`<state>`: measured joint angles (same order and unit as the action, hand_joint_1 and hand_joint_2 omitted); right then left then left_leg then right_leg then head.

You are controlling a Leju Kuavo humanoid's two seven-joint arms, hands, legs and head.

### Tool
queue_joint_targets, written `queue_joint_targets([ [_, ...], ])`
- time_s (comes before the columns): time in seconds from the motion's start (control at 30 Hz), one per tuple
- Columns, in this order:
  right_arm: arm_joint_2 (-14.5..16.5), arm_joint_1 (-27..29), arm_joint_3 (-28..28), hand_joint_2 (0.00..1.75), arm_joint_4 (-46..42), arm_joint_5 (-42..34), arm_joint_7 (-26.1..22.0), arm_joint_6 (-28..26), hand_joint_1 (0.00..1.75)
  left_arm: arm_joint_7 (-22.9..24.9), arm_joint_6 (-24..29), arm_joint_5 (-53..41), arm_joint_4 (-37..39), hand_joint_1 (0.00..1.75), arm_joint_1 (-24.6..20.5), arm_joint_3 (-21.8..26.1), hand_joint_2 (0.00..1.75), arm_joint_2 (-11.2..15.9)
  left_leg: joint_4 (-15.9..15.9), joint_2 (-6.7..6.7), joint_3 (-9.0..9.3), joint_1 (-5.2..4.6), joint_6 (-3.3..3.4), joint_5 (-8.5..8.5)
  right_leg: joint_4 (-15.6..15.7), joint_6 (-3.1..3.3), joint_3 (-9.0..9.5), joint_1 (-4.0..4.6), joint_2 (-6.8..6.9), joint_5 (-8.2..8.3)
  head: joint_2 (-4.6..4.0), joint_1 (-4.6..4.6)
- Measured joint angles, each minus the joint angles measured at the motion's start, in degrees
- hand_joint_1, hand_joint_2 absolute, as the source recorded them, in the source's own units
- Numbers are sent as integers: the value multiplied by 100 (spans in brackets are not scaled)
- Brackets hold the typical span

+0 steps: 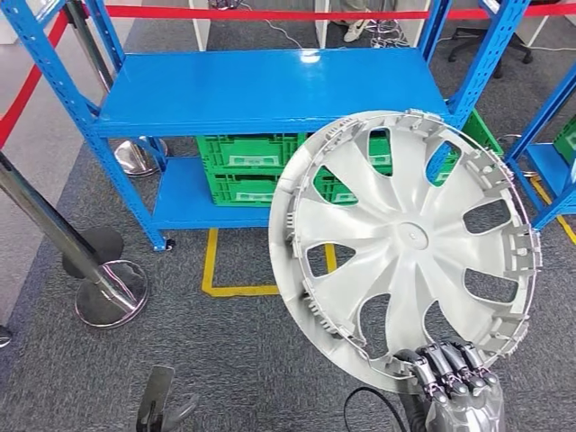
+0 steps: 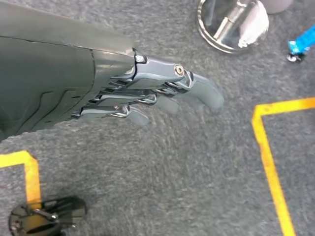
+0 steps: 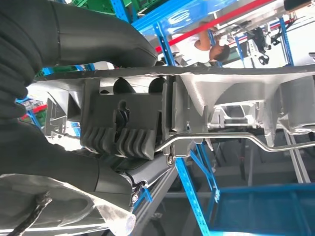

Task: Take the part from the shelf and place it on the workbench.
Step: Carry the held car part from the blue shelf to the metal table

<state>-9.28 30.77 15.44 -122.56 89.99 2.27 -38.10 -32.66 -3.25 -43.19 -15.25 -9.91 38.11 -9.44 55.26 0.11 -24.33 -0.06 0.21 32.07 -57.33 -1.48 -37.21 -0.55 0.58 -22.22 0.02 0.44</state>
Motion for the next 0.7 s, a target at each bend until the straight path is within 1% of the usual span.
queue_joint_targets([
  [0.03, 1, 12, -8, 175, -3, 1, -2, 0, 175, 5, -6, -3, 1, 0, -3, -3, 175, -7, 0, 10, -58, 1, 45, -63, -5, -32, -26, -10, -5, -17, -1, -5],
  [0.07, 1, 27, -18, 175, -7, 2, -3, 0, 175, 11, -10, -6, 1, 0, -6, -9, 175, -14, -4, 22, -122, 5, 97, -133, -76, -61, -77, -17, -13, -144, 0, 0],
  [0.1, 2, 43, -30, 175, -10, 3, -5, 0, 175, 15, -13, -10, 2, 0, -9, -21, 175, -22, -13, 35, -199, 11, 144, -211, -260, -85, -151, -21, -23, -390, 0, 7],
  [0.13, 2, 58, -41, 175, -10, 3, -6, 0, 175, 19, -16, -15, 2, 0, -13, -35, 175, -28, -12, 45, -279, 7, 176, -285, -556, -99, -234, -26, -31, -715, -1, 16],
  [0.17, 2, 68, -49, 175, -10, 2, -6, 0, 175, 22, -18, -20, 2, 0, -11, -51, 175, -33, -8, 49, -368, -3, 198, -359, -933, -109, -313, -26, -34, -1016, 0, 28],
  [0.2, 2, 74, -54, 175, -10, 2, -6, 0, 175, 24, -19, -26, 2, 0, -9, -66, 175, -37, -1, 55, -465, -16, 206, -435, -1310, -116, -359, -26, -36, -1201, -1, 32],
  [0.23, 3, 81, -55, 175, -11, 2, -5, 0, 175, 26, -20, -31, 2, 0, -8, -79, 175, -38, 12, 61, -568, -29, 207, -511, -1587, -118, -350, -25, -36, -1223, -1, 34],
  [0.27, 5, 89, -56, 175, -11, 2, -4, 0, 175, 27, -20, -37, 2, 0, -7, -89, 175, -39, 29, 66, -680, -41, 205, -583, -1704, -112, -265, -25, -36, -1109, -1, 34],
  [0.3, 8, 98, -58, 175, -13, 2, -4, 0, 175, 29, -20, -43, 2, 0, -6, -96, 175, -39, 51, 69, -788, -50, 198, -650, -1624, -98, -88, -25, -37, -929, -1, 33],
  [0.33, 10, 107, -60, 175, -16, 2, -5, 0, 175, 33, -20, -47, 2, 0, -6, -101, 175, -39, 75, 67, -886, -56, 186, -711, -1353, -76, 186, -23, -40, -780, -1, 33],
  [0.37, 13, 115, -62, 175, -24, 2, -6, 0, 175, 39, -20, -50, 2, 0, -7, -103, 175, -40, 103, 62, -968, -67, 168, -765, -920, -52, 559, -15, -45, -749, -1, 34],
  [0.4, 15, 121, -67, 175, -33, 3, -10, 0, 175, 45, -20, -52, 2, 0, -8, -104, 175, -40, 126, 57, -1030, -76, 144, -821, -423, -32, 929, -8, -52, -826, -1, 31],
  [0.43, 17, 125, -73, 175, -43, 3, -18, 0, 175, 51, -20, -51, 2, 0, -10, -105, 175, -39, 139, 52, -1074, -81, 121, -888, -33, -15, 1196, 5, -59, -922, -1, 30],
  [0.47, 19, 130, -80, 175, -51, 4, -28, 0, 175, 55, -20, -51, 2, 0, -10, -106, 175, -38, 137, 50, -1107, -80, 95, -958, 223, -2, 1336, 22, -64, -999, -1, 28],
  [0.5, 22, 135, -86, 175, -56, 5, -38, 0, 175, 58, -20, -50, 2, 0, -5, -107, 175, -36, 127, 48, -1135, -75, 66, -1028, 326, 17, 1328, 29, -65, -1003, -1, 26],
  [0.53, 28, 138, -91, 175, -58, 5, -47, 0, 175, 60, -20, -50, 2, 0, 4, -107, 175, -33, 127, 39, -1162, -65, 37, -1043, 316, 52, 1252, 30, -54, -946, -1, 28],
  [0.57, 38, 142, -94, 175, -60, 5, -53, 0, 175, 62, -20, -50, 3, 0, 19, -107, 175, -31, 183, 29, -1197, -57, 1, -933, 320, 101, 1178, 24, -42, -887, -1, 24],
  [0.6, 52, 147, -96, 175, -61, 4, -58, 0, 175, 64, -20, -51, 3, 0, 33, -107, 175, -29, 342, 20, -1243, -48, -35, -703, 325, 152, 1108, 15, -29, -818, -1, 14],
  [0.63, 66, 153, -99, 175, -62, 3, -63, 0, 175, 66, -20, -51, 4, 0, 40, -107, 175, -27, 606, 14, -1298, -33, -67, -381, 323, 195, 1033, 10, -16, -747, -2, 5],
  [0.67, 80, 160, -103, 175, -64, 2, -71, 0, 175, 68, -20, -52, 4, 0, 43, -107, 175, -27, 969, 13, -1356, -23, -93, -48, 313, 221, 958, 15, -13, -674, -1, -6],
  [0.7, 91, 164, -107, 175, -66, 2, -79, 0, 175, 68, -20, -52, 4, 0, 41, -107, 175, -27, 1347, 14, -1400, -12, -110, 180, 294, 229, 874, 20, -9, -600, -1, -11],
])
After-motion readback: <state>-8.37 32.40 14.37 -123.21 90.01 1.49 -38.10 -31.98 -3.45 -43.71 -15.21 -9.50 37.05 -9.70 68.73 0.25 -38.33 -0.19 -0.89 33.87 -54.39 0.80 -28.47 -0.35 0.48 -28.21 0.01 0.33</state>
